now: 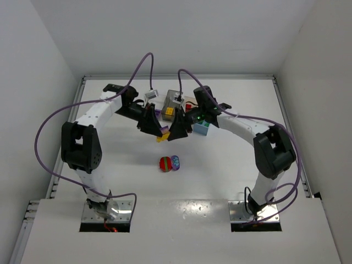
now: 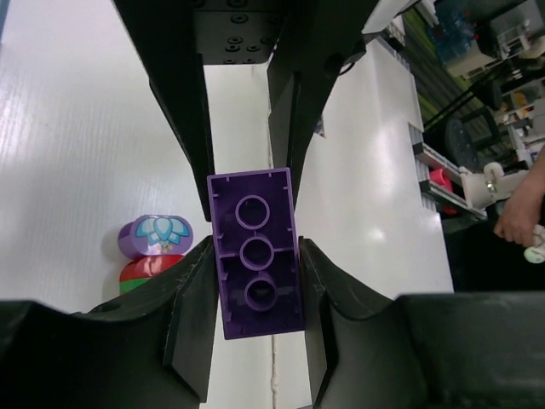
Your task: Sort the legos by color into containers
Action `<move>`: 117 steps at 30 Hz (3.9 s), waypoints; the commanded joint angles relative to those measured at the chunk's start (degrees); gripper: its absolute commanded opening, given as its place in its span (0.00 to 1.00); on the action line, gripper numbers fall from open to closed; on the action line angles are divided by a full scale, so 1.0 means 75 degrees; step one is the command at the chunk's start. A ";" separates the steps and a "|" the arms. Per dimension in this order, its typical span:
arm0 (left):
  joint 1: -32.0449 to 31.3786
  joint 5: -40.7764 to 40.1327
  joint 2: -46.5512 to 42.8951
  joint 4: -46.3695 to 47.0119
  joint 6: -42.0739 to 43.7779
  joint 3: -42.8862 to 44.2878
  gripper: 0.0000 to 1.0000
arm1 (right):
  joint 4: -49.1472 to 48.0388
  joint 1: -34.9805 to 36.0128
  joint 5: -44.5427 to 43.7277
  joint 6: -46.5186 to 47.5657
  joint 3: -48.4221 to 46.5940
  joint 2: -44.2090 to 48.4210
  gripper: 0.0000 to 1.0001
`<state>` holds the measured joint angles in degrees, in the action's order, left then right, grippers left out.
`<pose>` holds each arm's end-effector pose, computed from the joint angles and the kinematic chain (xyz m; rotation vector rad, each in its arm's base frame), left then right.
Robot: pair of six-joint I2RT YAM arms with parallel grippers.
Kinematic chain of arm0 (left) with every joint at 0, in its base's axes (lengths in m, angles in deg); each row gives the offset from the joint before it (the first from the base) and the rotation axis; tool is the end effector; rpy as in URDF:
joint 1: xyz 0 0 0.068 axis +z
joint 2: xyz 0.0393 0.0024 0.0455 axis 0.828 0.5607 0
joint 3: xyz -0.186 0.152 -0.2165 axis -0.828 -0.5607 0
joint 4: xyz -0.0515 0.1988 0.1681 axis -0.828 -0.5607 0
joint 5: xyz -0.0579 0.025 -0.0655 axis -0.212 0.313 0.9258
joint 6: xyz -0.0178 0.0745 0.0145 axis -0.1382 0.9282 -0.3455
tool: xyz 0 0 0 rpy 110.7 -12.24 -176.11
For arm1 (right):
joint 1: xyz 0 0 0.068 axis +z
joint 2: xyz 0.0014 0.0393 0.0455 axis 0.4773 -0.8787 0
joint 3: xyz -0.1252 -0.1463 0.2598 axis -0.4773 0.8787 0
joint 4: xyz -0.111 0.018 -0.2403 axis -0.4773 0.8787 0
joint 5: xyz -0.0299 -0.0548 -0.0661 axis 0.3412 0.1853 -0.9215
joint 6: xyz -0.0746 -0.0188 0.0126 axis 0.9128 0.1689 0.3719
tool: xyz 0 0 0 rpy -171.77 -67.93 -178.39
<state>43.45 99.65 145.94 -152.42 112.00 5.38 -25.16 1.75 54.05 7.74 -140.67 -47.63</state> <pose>0.3225 -0.1373 0.3244 1.0622 1.9845 -1.6851 0.3225 0.2609 0.2850 -1.1771 1.8394 1.6871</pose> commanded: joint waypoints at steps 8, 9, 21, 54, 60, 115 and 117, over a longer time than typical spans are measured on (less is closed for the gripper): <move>0.0464 0.0725 0.0053 0.0153 0.0481 0.0903 0.00 | 0.1868 0.0313 -0.0232 0.2464 0.0756 0.0588 0.00; 0.0464 0.0595 0.0053 0.0397 0.0481 0.1032 0.00 | 0.1949 0.0313 -0.0233 0.2545 0.0756 0.0588 0.00; 0.0208 -0.4441 -0.0790 0.6679 -0.6491 0.0191 0.00 | 0.1447 0.0161 -0.0631 0.1938 0.0720 0.0763 0.00; -0.0532 -0.9051 0.0582 0.7266 -0.7113 -0.0104 0.96 | -0.1730 -0.1422 -0.4521 -0.2493 -0.1645 -0.1109 0.00; -0.0532 -0.8735 -0.1056 0.7559 -0.7721 -0.0396 1.00 | -0.1543 -0.1258 -0.5305 -0.2318 -0.2594 -0.2036 0.00; -0.4281 -0.8605 -0.3018 0.8191 -0.3374 -0.5928 1.00 | 0.2325 -0.3367 -0.6479 0.1116 0.2666 0.4443 0.81; -0.4282 -0.8757 -0.2842 0.8471 -0.3374 -0.5928 1.00 | 0.2511 -0.3577 -0.6409 0.1116 0.2666 0.4525 0.81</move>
<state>12.04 37.82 123.51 -95.57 87.54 -38.68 -8.11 -23.67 4.61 15.83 -120.56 -15.26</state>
